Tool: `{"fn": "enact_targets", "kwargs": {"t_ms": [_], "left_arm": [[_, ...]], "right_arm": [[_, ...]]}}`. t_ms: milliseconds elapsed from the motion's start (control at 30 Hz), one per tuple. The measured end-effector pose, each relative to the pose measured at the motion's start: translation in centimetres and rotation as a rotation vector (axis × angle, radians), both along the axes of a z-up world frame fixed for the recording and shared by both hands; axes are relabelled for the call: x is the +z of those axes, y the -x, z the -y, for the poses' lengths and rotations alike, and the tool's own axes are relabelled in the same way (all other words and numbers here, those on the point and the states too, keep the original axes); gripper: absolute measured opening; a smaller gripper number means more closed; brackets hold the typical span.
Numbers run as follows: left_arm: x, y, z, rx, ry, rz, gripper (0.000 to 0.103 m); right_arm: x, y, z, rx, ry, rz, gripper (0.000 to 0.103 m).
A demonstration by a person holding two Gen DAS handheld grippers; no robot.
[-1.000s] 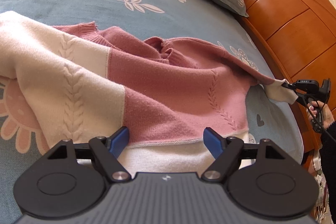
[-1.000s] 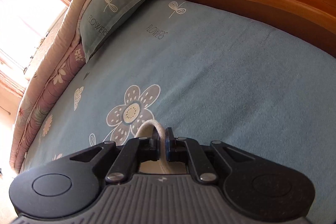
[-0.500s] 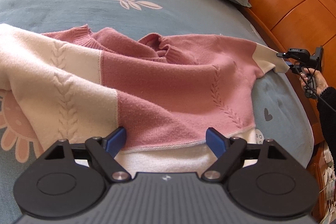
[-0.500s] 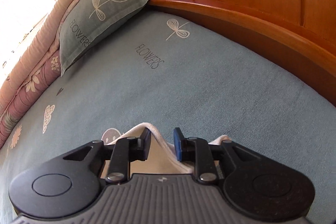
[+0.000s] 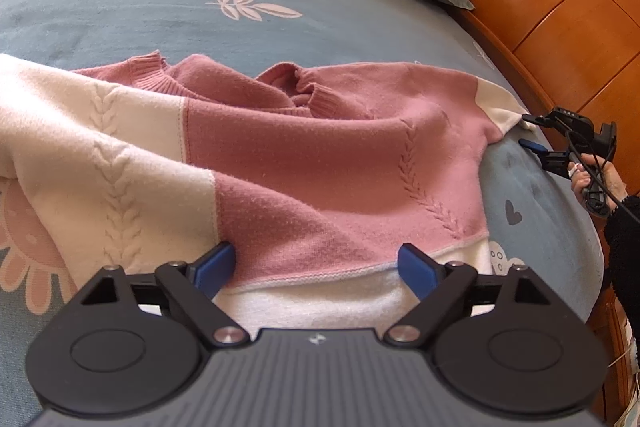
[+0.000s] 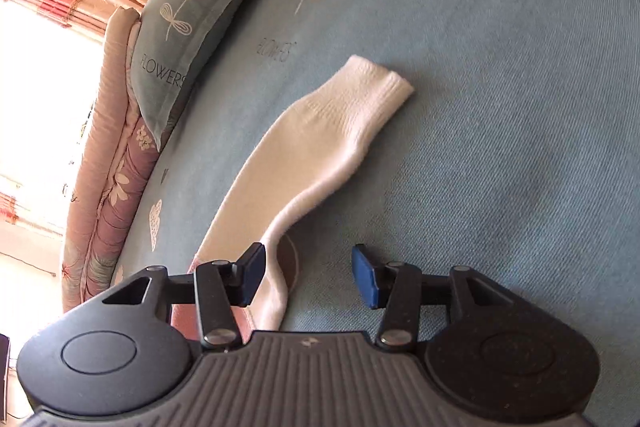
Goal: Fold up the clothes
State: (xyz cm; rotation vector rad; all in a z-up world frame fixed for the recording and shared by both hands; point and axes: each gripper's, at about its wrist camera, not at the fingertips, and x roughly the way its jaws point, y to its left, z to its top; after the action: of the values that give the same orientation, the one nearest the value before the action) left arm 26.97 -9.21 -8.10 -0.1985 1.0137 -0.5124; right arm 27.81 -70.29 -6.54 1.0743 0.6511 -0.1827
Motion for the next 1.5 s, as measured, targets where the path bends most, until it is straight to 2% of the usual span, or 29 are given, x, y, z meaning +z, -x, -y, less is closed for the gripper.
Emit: {"fn": "enact_targets", "kwargs": {"t_ms": [133, 200, 233, 267, 367, 600, 733, 900, 1000, 1033, 1100, 1167, 1233, 1333, 1500], "left_arm": [[-0.1, -0.1, 0.1, 0.004, 0.002, -0.001, 0.089], [-0.1, 0.0, 0.2, 0.007, -0.002, 0.0, 0.09], [-0.1, -0.1, 0.2, 0.006, -0.004, 0.001, 0.09], [-0.1, -0.1, 0.2, 0.005, -0.005, 0.001, 0.09], [-0.1, 0.0, 0.0, -0.002, -0.002, 0.002, 0.09], [-0.1, 0.1, -0.2, -0.005, 0.009, 0.004, 0.09], [0.1, 0.1, -0.3, -0.003, 0.015, -0.001, 0.09], [1.1, 0.8, -1.0, 0.011, 0.012, 0.019, 0.09], [1.7, 1.4, -2.0, 0.013, 0.009, 0.036, 0.09], [1.9, 1.6, -2.3, 0.016, 0.007, 0.04, 0.09], [2.0, 2.0, -2.8, 0.023, 0.008, 0.038, 0.09], [1.9, 2.4, -3.3, 0.025, 0.015, 0.03, 0.09], [1.3, 2.9, -3.7, 0.026, 0.029, -0.007, 0.09], [0.2, 4.2, -4.5, 0.028, 0.046, -0.056, 0.09], [0.7, 6.7, -6.0, 0.011, 0.054, -0.043, 0.09]], "right_arm": [[-1.4, -2.0, -0.1, -0.039, -0.029, 0.072, 0.05], [-1.8, -3.0, -0.2, -0.048, -0.011, 0.063, 0.03], [-2.2, -3.3, -0.1, -0.053, -0.011, 0.047, 0.012], [-2.5, -3.1, 0.0, -0.063, -0.021, 0.049, 0.007], [-2.5, -2.0, 0.0, -0.074, -0.02, 0.069, 0.008], [0.1, 2.6, 1.3, -0.117, 0.019, 0.097, 0.008], [0.4, 4.2, 2.6, -0.17, 0.051, 0.044, 0.017], [1.0, 6.4, 2.4, -0.22, 0.038, 0.036, 0.017], [2.4, 7.1, 0.2, -0.139, 0.055, 0.048, 0.022], [3.0, 7.2, -0.8, -0.105, 0.062, 0.05, 0.026], [4.1, 6.8, -3.5, -0.003, 0.063, 0.065, 0.032], [4.7, 6.1, -7.0, 0.105, 0.058, 0.086, 0.044], [4.8, 5.3, -11.0, 0.223, 0.054, 0.087, 0.049], [5.0, 4.2, -17.1, 0.4, 0.049, 0.088, 0.052], [4.6, 3.1, -26.9, 0.686, 0.055, 0.068, 0.055]]}}
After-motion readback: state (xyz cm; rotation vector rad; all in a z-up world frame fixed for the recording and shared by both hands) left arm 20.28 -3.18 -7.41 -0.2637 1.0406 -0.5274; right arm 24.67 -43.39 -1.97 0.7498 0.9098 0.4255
